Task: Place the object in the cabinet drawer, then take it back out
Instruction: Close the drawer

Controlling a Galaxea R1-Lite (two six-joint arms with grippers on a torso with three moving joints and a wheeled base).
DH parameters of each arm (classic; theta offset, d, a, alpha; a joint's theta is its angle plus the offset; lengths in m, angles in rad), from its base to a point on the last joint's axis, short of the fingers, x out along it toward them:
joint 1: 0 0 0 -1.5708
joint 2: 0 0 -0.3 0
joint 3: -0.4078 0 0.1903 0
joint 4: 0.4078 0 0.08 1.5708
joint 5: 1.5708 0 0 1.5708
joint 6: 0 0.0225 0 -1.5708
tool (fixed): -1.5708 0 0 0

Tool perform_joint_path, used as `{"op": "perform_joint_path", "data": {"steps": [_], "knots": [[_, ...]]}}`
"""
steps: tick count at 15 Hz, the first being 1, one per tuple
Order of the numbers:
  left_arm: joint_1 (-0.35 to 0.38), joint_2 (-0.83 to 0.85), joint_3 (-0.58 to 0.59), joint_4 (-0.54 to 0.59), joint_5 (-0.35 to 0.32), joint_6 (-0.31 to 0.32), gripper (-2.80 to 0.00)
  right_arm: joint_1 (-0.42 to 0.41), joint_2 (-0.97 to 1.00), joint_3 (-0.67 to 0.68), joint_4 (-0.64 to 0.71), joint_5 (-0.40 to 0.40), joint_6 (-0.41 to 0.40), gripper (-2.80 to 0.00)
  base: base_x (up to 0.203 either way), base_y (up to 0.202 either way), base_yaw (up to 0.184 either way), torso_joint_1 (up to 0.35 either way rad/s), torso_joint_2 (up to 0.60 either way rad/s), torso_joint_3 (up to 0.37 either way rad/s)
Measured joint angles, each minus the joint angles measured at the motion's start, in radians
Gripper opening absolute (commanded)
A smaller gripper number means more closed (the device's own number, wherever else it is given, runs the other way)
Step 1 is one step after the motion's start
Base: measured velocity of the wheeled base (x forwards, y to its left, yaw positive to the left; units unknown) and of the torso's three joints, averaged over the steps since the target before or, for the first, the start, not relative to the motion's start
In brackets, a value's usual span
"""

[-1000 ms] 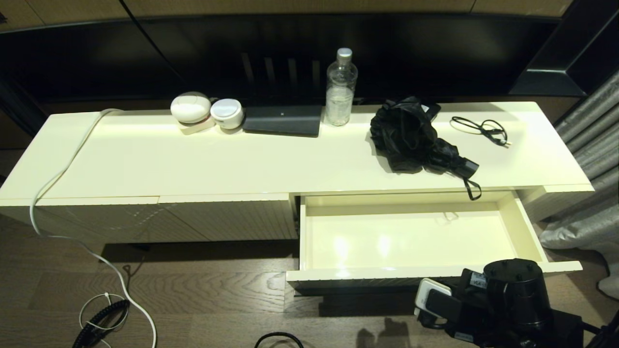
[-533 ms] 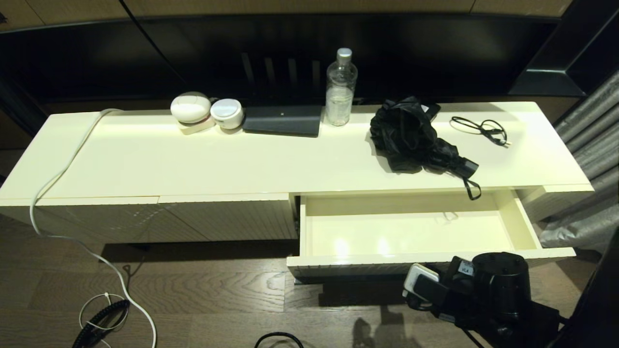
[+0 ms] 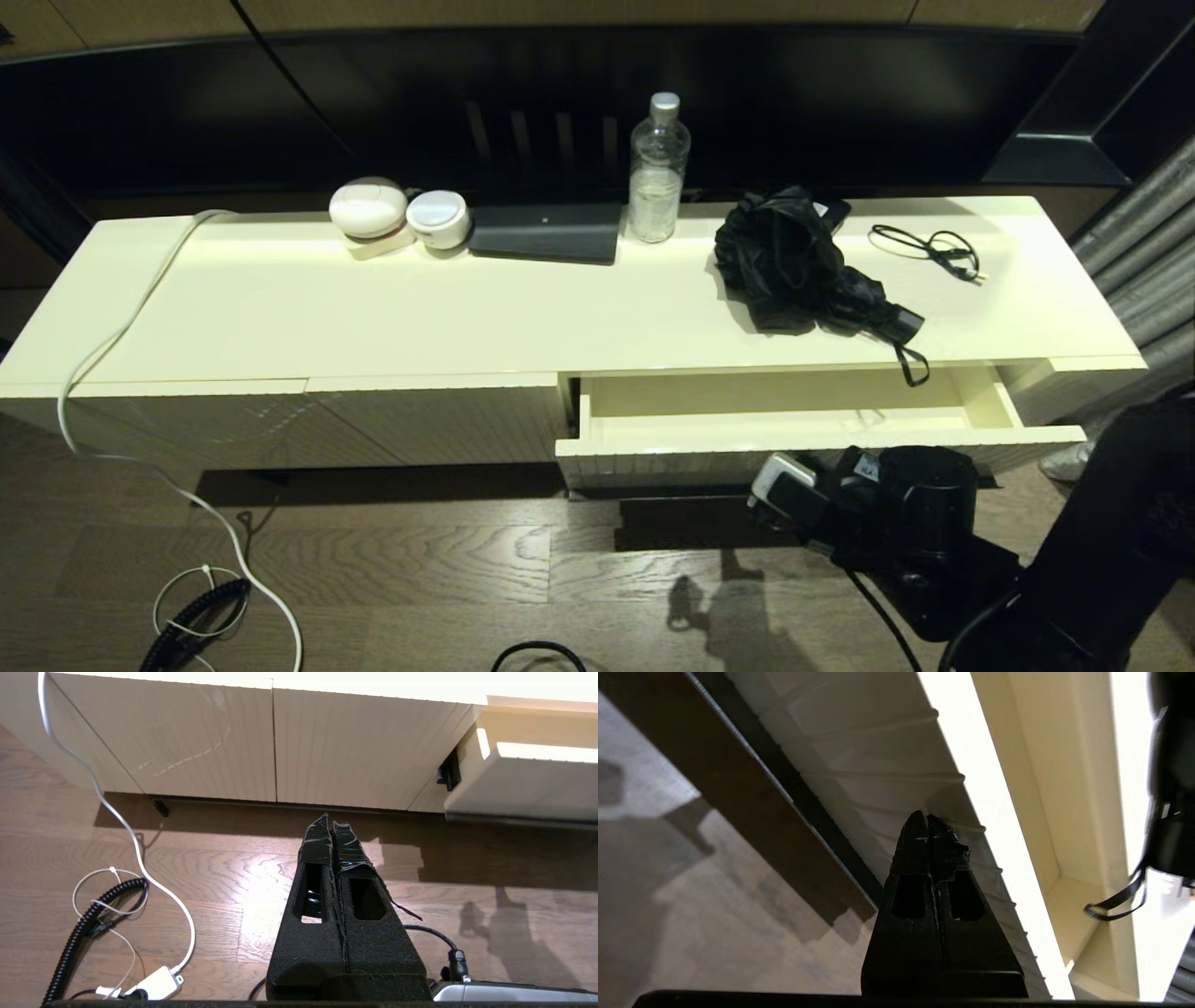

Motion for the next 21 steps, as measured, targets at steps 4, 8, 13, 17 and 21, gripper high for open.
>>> {"op": "perform_joint_path", "data": {"steps": [4, 8, 13, 17, 21], "knots": [[0.0, 0.0, 0.0, 0.0, 0.0, 0.0, -2.8, -0.012, 0.025, -0.109, 0.008, -0.009, 0.0, -2.8, 0.0, 0.0, 0.0, 0.0, 0.0, 0.0], [0.0, 0.0, 0.0, 0.0, 0.0, 0.0, -2.8, -0.015, 0.04, -0.202, 0.019, -0.041, 0.0, -2.8, 0.0, 0.0, 0.0, 0.0, 0.0, 0.0], [0.0, 0.0, 0.0, 0.0, 0.0, 0.0, -2.8, -0.03, 0.047, -0.292, 0.037, -0.045, 0.0, -2.8, 0.0, 0.0, 0.0, 0.0, 0.0, 0.0], [0.0, 0.0, 0.0, 0.0, 0.0, 0.0, -2.8, -0.044, 0.054, -0.326, 0.04, -0.074, 0.002, -2.8, 0.0, 0.0, 0.0, 0.0, 0.0, 0.0], [0.0, 0.0, 0.0, 0.0, 0.0, 0.0, -2.8, -0.047, -0.035, -0.205, 0.092, -0.096, 0.0, -2.8, 0.0, 0.0, 0.0, 0.0, 0.0, 0.0]]}}
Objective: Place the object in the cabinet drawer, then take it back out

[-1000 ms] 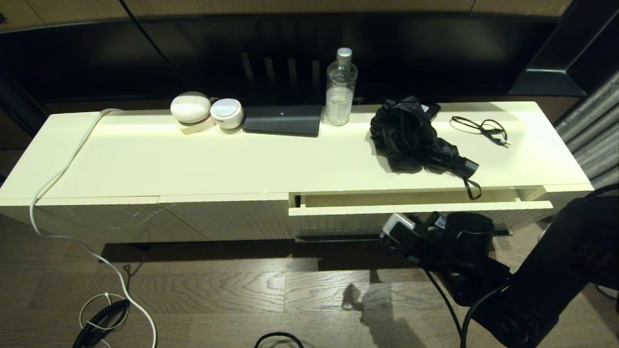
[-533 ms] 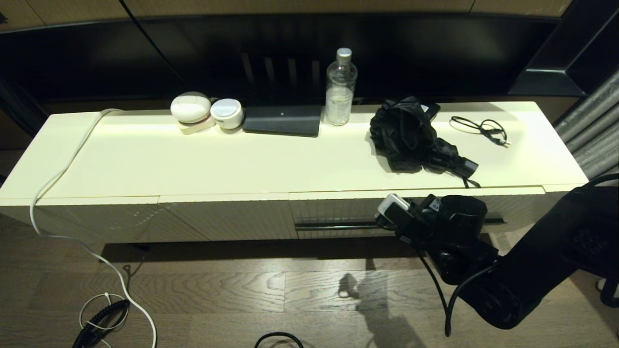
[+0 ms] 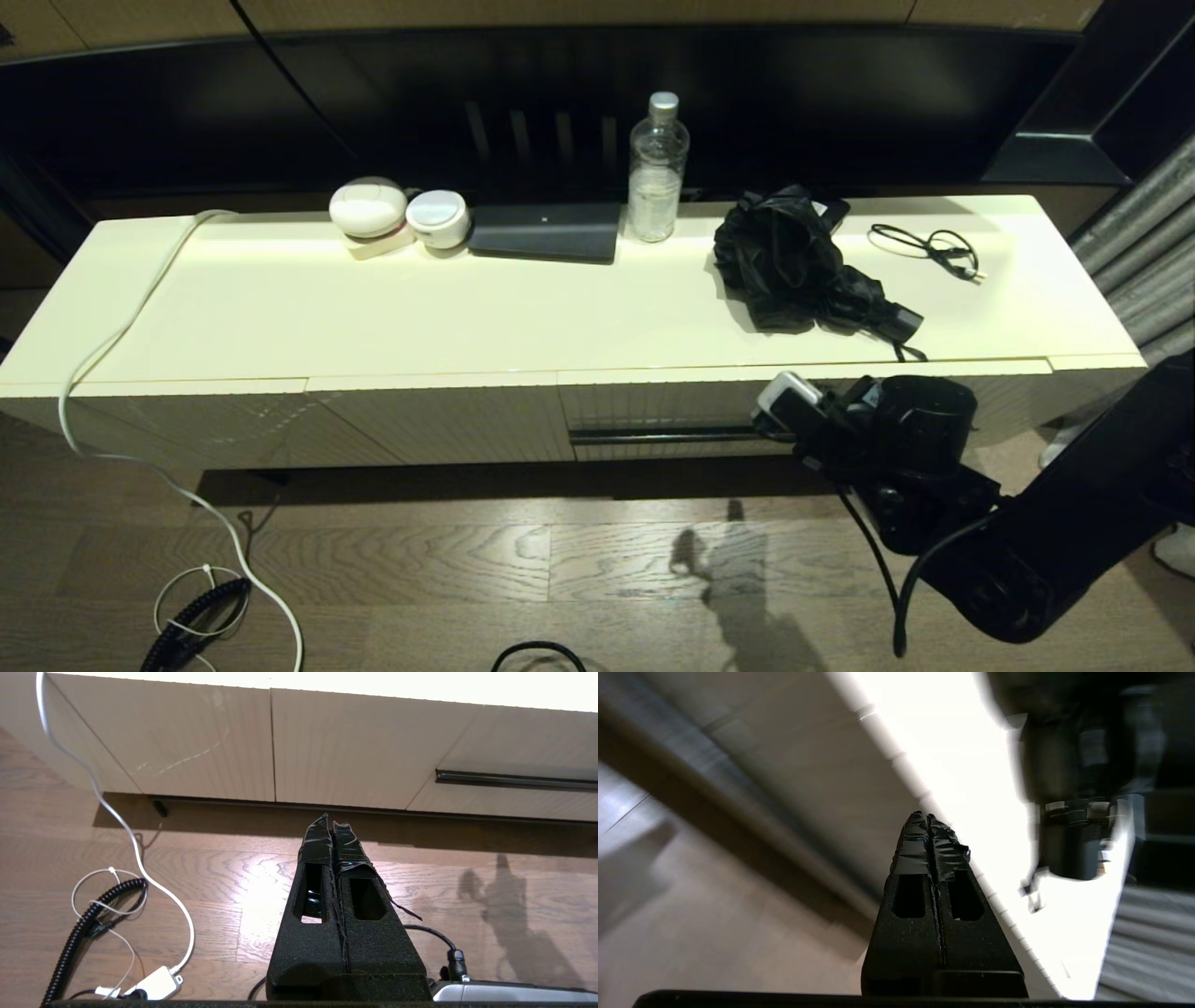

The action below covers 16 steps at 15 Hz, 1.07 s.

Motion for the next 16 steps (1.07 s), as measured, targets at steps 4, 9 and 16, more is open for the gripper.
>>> {"op": "perform_joint_path", "data": {"steps": [4, 9, 16], "knots": [[0.0, 0.0, 0.0, 0.0, 0.0, 0.0, -2.8, -0.015, -0.223, 0.104, 0.223, -0.002, 0.015, -2.8, 0.0, 0.0, 0.0, 0.0, 0.0, 0.0], [0.0, 0.0, 0.0, 0.0, 0.0, 0.0, -2.8, -0.084, -0.613, 0.171, 0.538, -0.001, 0.025, -2.8, 0.0, 0.0, 0.0, 0.0, 0.0, 0.0], [0.0, 0.0, 0.0, 0.0, 0.0, 0.0, -2.8, -0.3, -1.31, 0.171, 1.307, 0.048, 0.236, -2.8, 0.0, 0.0, 0.0, 0.0, 0.0, 0.0]]}}
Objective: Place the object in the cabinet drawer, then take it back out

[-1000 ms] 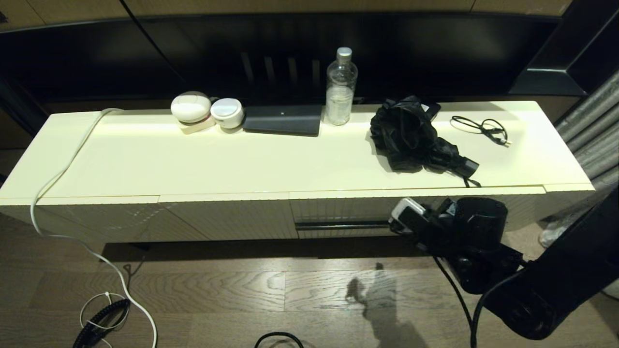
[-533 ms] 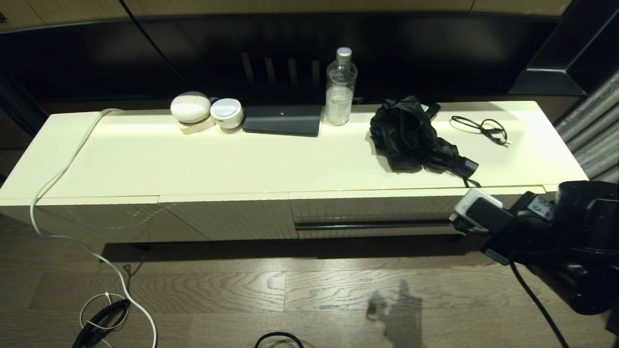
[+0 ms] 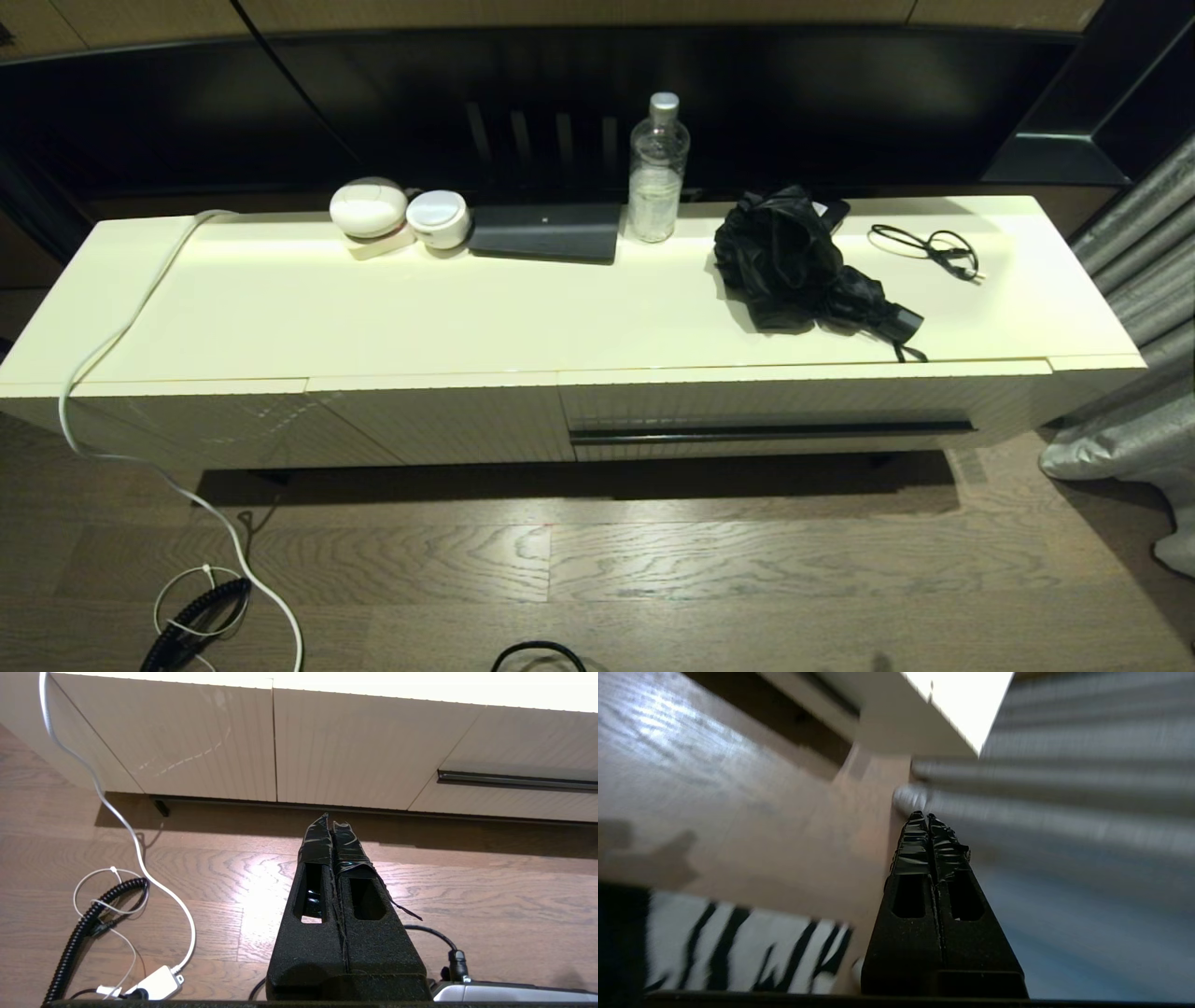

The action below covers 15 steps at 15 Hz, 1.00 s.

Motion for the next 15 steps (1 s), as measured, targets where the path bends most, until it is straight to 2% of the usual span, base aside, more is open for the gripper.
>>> {"op": "perform_joint_path", "data": {"steps": [3, 4, 6, 7, 9, 13, 15], "knots": [[0.0, 0.0, 0.0, 0.0, 0.0, 0.0, -2.8, -0.097, -0.264, 0.027, 0.277, 0.043, 0.148, -2.8, 0.0, 0.0, 0.0, 0.0, 0.0, 0.0], [0.0, 0.0, 0.0, 0.0, 0.0, 0.0, -2.8, -0.12, -0.335, 0.038, 0.336, 0.081, 0.198, -2.8, 0.0, 0.0, 0.0, 0.0, 0.0, 0.0], [0.0, 0.0, 0.0, 0.0, 0.0, 0.0, -2.8, -0.152, -0.452, 0.067, 0.414, 0.195, 0.347, -2.8, 0.0, 0.0, 0.0, 0.0, 0.0, 0.0], [0.0, 0.0, 0.0, 0.0, 0.0, -0.001, -2.8, -0.159, -0.495, 0.085, 0.426, 0.232, 0.414, -2.8, 0.0, 0.0, 0.0, 0.0, 0.0, 0.0], [0.0, 0.0, 0.0, 0.0, 0.0, 0.0, -2.8, -0.16, -0.58, 0.143, 0.435, 0.25, 0.507, -2.8, 0.0, 0.0, 0.0, 0.0, 0.0, 0.0], [0.001, 0.0, 0.0, 0.0, 0.0, 0.0, -2.8, -0.152, -0.708, 0.239, 0.412, 0.31, 0.583, -2.8, 0.0, 0.0, 0.0, 0.0, 0.0, 0.0], [0.0, 0.0, 0.0, 0.0, 0.001, 0.0, -2.8, -0.15, -0.728, 0.278, 0.347, 0.34, 0.592, -2.8, 0.0, 0.0, 0.0, 0.0, 0.0, 0.0]]}}
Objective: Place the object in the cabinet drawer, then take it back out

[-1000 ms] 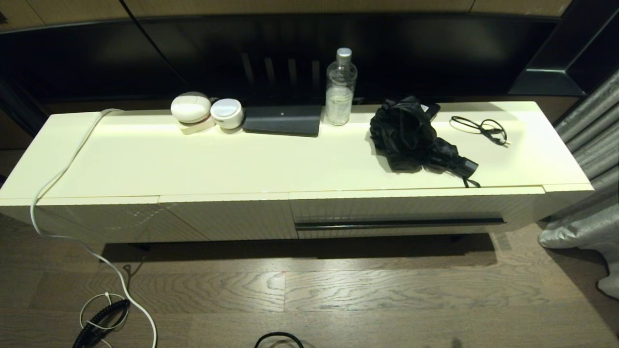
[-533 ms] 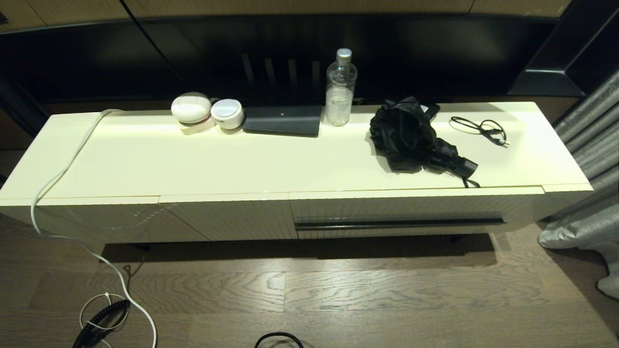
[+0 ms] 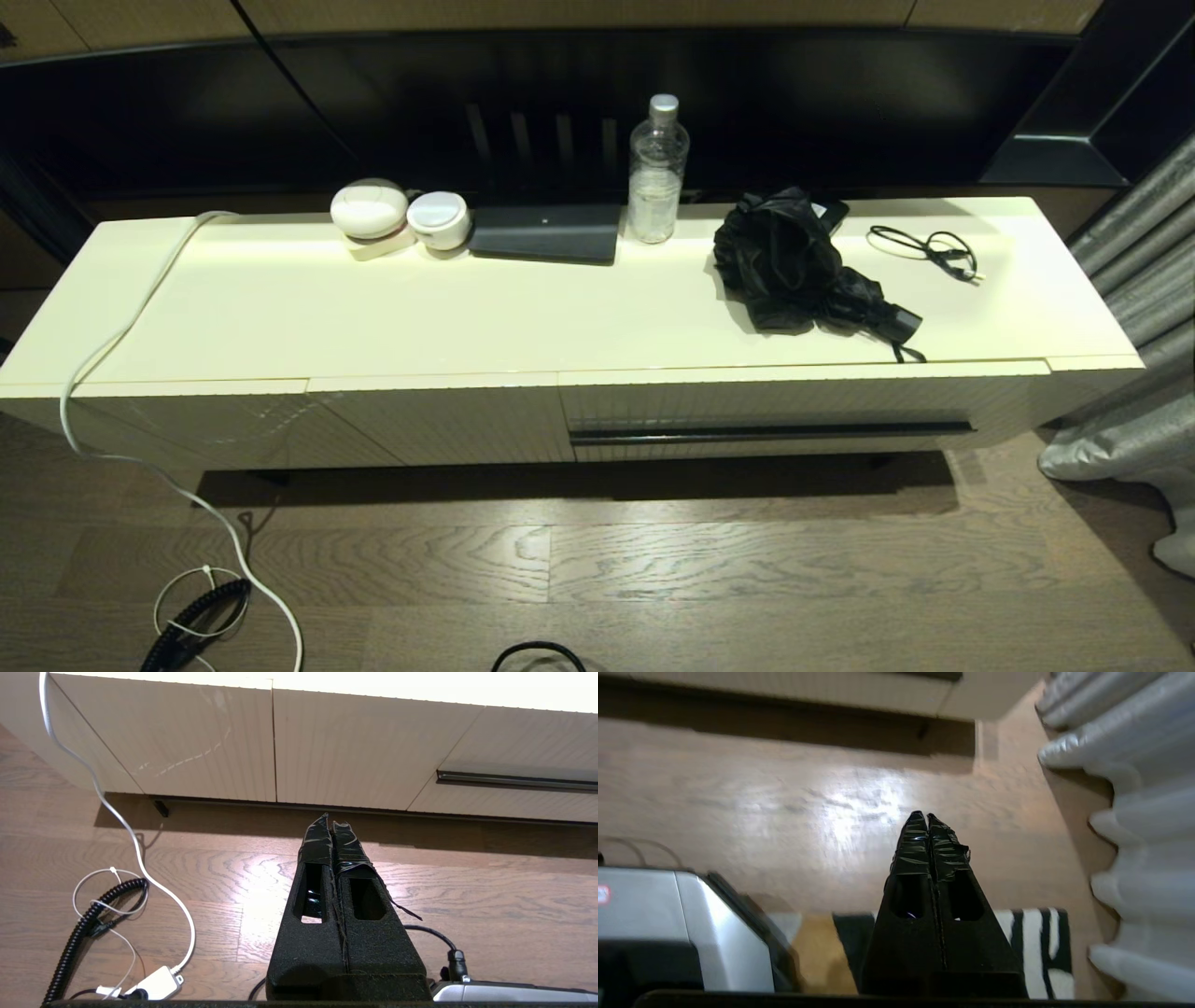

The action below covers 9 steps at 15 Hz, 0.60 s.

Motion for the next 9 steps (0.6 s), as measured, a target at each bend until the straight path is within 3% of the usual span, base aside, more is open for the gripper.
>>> {"op": "perform_joint_path", "data": {"steps": [5, 9], "knots": [[0.0, 0.0, 0.0, 0.0, 0.0, 0.0, -2.8, 0.0, -0.015, 0.149, -0.277, 0.102, -0.023, -2.8, 0.0, 0.0, 0.0, 0.0, 0.0, 0.0], [0.0, 0.0, 0.0, 0.0, 0.0, 0.0, -2.8, 0.0, -0.016, 0.215, -0.387, 0.084, 0.128, -2.8, 0.0, 0.0, 0.0, 0.0, 0.0, 0.0]]}}
